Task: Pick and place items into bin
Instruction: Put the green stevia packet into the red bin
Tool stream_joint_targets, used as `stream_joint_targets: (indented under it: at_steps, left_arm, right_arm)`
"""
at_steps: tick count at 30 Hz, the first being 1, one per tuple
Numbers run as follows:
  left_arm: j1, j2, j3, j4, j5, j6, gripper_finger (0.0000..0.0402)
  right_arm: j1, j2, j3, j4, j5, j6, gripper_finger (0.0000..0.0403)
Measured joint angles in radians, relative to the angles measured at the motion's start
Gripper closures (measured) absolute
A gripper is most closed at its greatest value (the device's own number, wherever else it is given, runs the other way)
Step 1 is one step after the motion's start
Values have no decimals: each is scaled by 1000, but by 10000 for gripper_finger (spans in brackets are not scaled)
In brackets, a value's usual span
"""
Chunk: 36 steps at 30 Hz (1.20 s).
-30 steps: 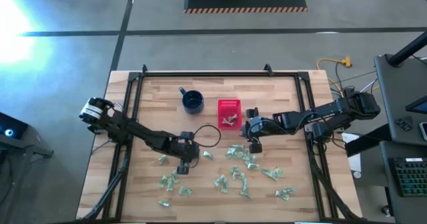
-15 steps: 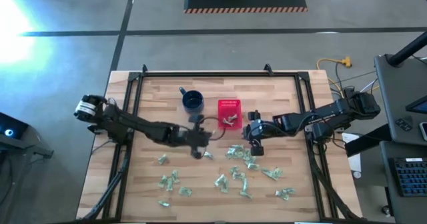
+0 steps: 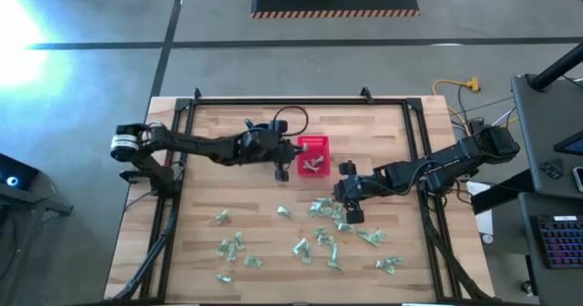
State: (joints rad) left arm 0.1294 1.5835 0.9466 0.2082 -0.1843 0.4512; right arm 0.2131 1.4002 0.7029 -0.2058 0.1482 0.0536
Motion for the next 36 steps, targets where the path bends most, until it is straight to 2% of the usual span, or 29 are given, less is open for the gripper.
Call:
stream_joint_targets:
  at_steps: [7, 12, 17, 21, 24, 30, 36]
  left_arm:
    - [14, 149, 96, 10, 19, 1, 386]
    - [17, 226, 179, -40, 18, 1, 337]
    - [20, 252, 227, -86, 10, 1, 277]
    - [20, 231, 242, -174, -8, -11, 242]
    - [9, 180, 239, -237, -8, -33, 230]
    - [-40, 69, 205, -440, -3, -105, 229]
    - [-108, -1, 185, -509, -3, -165, 228]
  right_arm:
    - [10, 0, 0, 7, 0, 21, 328]
    - [16, 0, 0, -7, 0, 54, 334]
    - [25, 0, 0, -29, -1, 74, 333]
    - [27, 9, -3, -29, -1, 91, 327]
    - [30, 23, -5, -28, -30, 97, 321]
    - [36, 56, -5, -24, -79, 72, 310]
    - [32, 104, -8, -34, -66, 48, 301]
